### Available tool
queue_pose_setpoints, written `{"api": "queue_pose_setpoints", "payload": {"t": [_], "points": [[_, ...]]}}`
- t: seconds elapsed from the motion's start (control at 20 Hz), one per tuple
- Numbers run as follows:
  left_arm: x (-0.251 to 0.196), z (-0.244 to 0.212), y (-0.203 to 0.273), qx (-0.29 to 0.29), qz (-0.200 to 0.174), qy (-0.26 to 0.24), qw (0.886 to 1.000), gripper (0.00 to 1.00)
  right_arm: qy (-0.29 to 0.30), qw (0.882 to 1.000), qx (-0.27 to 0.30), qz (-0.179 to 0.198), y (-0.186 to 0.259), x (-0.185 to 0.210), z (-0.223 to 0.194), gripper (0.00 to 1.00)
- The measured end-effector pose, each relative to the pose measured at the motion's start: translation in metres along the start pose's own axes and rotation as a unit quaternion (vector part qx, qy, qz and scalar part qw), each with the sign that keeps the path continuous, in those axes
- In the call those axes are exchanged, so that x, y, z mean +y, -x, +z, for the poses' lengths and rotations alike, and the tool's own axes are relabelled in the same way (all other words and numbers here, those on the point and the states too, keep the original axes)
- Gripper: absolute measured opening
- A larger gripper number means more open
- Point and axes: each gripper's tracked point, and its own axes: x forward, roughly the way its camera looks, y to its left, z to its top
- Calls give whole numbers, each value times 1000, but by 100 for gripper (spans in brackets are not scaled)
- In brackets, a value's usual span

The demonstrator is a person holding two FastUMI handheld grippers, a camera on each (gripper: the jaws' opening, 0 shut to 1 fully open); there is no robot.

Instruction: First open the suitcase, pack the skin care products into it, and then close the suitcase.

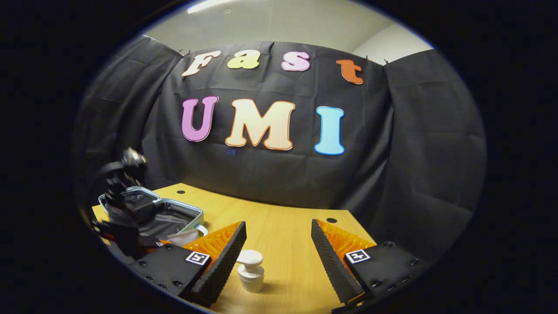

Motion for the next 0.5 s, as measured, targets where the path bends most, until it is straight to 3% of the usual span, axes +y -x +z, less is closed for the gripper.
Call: {"api": "queue_pose_setpoints", "payload": {"t": [0.25,0.5], "points": [[34,54,31,-31,37,-2,999,21,-3,999,45,28,-21,23,-54,97],[65,88,67,-54,78,0,996,20,-22,999,16,44,-20,38,-50,99]]}}
